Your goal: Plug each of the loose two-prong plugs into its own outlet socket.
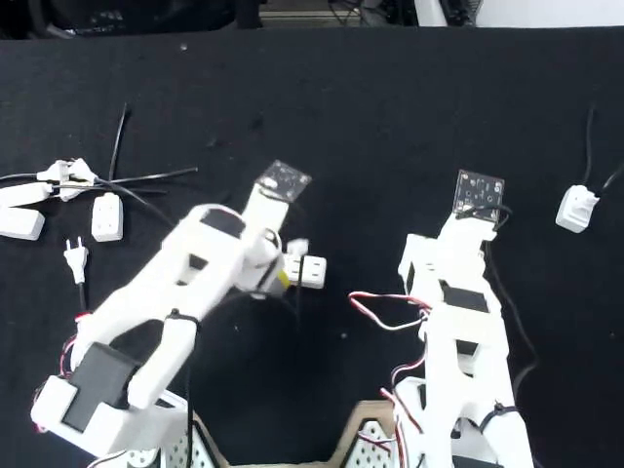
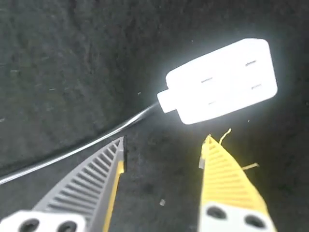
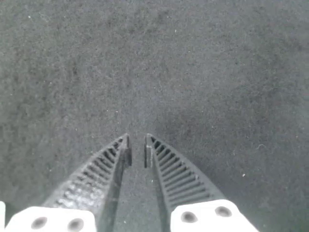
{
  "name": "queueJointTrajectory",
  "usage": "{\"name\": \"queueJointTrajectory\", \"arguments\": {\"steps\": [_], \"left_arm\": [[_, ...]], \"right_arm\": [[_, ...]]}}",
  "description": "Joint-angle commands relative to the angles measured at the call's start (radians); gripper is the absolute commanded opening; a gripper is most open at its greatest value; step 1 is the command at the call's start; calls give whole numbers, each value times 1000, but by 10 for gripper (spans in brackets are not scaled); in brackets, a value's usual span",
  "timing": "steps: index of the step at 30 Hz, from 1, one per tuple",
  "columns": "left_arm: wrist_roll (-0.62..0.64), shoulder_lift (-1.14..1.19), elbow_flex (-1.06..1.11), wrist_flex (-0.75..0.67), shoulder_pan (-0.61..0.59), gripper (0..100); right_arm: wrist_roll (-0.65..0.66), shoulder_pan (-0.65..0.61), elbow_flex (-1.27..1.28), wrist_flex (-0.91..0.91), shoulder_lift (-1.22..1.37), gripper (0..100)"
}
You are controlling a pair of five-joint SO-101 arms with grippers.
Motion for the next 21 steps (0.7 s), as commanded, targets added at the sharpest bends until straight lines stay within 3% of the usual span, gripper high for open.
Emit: {"name": "queueJointTrajectory", "arguments": {"steps": [1,6,10,15,21], "left_arm": [[-60,-5,-252,275,-117,253],[-161,5,-424,542,-340,252],[-339,3,-426,631,-506,252],[-497,-3,-415,577,-699,252],[-485,8,-447,351,-834,257]], "right_arm": [[-6,21,-59,-25,-36,52],[-6,18,-59,-25,-36,53],[-6,15,-59,-25,-36,53],[-6,15,-58,-25,-36,53],[-6,14,-58,-25,-36,53]]}}
